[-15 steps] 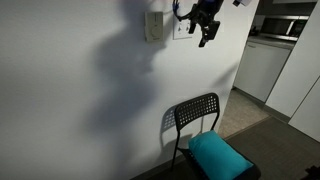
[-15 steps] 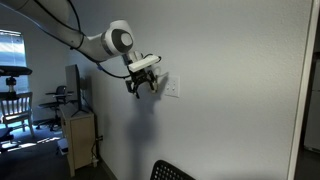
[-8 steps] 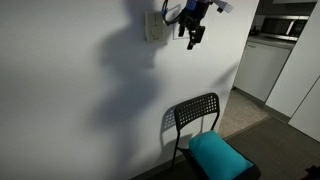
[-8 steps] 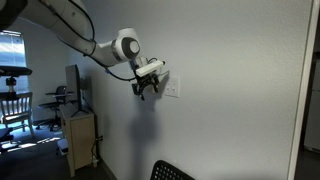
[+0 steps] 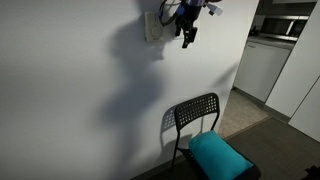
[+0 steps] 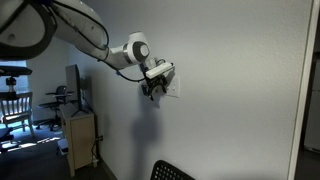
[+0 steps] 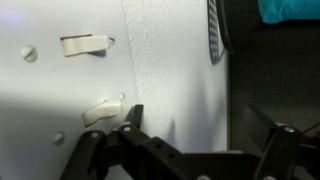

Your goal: Flip the switch on the wall.

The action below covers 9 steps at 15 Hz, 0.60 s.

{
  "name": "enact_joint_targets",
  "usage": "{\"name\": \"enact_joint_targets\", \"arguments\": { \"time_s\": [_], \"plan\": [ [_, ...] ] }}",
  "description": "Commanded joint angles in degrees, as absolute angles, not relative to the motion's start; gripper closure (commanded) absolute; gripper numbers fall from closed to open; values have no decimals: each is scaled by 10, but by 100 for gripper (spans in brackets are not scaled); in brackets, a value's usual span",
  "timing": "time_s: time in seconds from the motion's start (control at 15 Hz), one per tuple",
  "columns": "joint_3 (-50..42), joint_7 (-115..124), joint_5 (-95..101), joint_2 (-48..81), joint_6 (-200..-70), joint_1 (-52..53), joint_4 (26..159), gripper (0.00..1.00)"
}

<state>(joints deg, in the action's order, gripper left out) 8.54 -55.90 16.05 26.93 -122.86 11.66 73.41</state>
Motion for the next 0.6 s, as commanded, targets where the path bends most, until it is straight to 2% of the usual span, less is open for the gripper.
{"name": "enact_joint_targets", "arguments": {
  "time_s": [0.0,0.53],
  "plan": [
    [73,-557,183,295,-1205,119,680,0],
    [65,-513,232,287,-1213,127,685,0]
  ]
}}
